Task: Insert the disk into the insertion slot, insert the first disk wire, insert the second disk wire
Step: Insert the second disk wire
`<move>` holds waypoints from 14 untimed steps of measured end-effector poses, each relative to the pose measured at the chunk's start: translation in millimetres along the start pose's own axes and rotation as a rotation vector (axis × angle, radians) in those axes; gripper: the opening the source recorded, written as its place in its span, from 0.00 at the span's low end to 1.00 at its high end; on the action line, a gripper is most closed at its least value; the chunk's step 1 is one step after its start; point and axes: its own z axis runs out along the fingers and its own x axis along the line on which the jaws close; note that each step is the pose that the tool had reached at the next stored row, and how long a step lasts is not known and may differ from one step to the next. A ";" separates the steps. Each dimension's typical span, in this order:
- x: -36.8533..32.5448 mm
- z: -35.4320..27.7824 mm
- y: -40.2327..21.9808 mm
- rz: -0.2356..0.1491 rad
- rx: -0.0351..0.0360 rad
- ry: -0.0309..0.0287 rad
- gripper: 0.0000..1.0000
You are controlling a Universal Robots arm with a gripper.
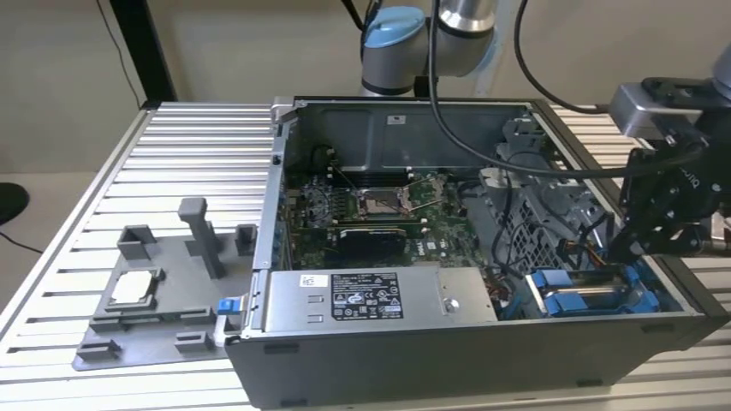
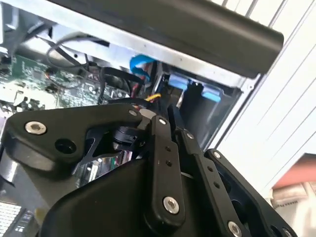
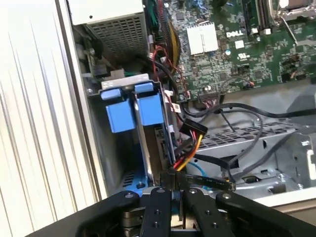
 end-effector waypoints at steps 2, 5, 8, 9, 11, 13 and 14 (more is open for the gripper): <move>0.3 0.1 5.0 0.000 -0.0002 0.0150 0.00; 0.6 0.2 14.9 0.000 0.0005 0.0196 0.00; 1.3 0.3 19.6 0.000 0.0006 0.0199 0.00; 1.3 0.3 19.7 -0.001 0.0016 0.0193 0.00; 1.4 0.4 20.2 -0.016 0.0032 0.0165 0.00; 1.5 0.7 20.7 -0.039 0.0040 0.0160 0.00; 1.5 0.8 20.8 -0.051 0.0053 0.0156 0.00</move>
